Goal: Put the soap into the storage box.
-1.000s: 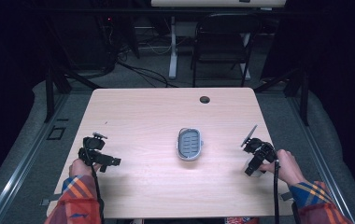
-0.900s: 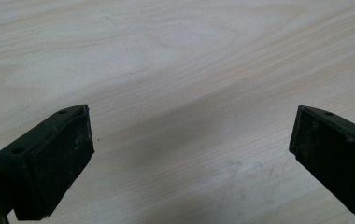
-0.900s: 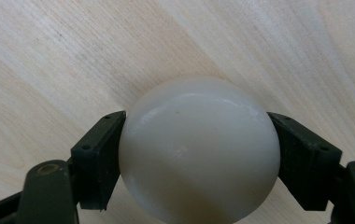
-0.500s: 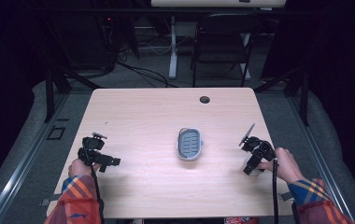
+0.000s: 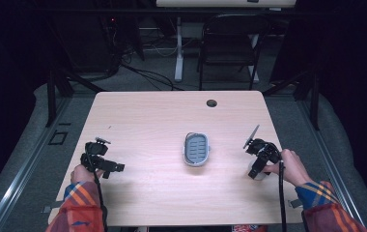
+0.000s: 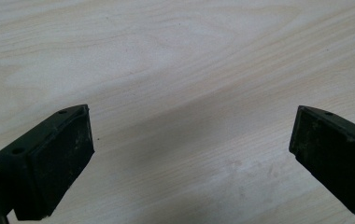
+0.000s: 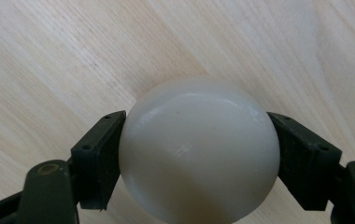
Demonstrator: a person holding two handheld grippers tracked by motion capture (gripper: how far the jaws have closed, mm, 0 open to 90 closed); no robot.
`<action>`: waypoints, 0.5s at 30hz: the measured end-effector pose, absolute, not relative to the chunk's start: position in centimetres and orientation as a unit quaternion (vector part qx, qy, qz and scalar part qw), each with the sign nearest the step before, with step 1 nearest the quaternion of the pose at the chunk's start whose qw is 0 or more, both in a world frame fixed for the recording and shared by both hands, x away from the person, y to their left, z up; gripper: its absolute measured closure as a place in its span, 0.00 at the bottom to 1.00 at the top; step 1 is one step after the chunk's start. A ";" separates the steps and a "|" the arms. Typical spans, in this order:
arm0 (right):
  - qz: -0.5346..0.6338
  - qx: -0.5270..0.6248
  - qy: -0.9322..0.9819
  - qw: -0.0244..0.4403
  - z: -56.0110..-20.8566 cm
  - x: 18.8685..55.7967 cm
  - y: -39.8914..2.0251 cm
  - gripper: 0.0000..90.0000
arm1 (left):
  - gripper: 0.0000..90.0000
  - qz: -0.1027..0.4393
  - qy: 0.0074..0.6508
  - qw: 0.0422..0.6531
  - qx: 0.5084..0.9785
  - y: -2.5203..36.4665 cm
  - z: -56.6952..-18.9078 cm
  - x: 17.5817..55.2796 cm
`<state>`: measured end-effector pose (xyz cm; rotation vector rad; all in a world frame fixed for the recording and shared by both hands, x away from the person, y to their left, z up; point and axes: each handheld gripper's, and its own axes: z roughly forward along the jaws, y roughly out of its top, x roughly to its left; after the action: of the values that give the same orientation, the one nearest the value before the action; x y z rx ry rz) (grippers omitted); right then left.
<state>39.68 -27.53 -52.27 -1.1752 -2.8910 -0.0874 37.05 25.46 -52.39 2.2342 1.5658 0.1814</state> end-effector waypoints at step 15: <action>-0.022 -0.350 -0.937 0.003 -50.8 41.3 -24.7 0.26 | 0.00 0.065 0.558 0.202 0.802 25.4 -52.4 36.9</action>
<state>41.35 -24.70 -50.76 -1.0967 -2.9367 -0.0689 36.93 25.40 -52.37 2.2392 1.5579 0.1818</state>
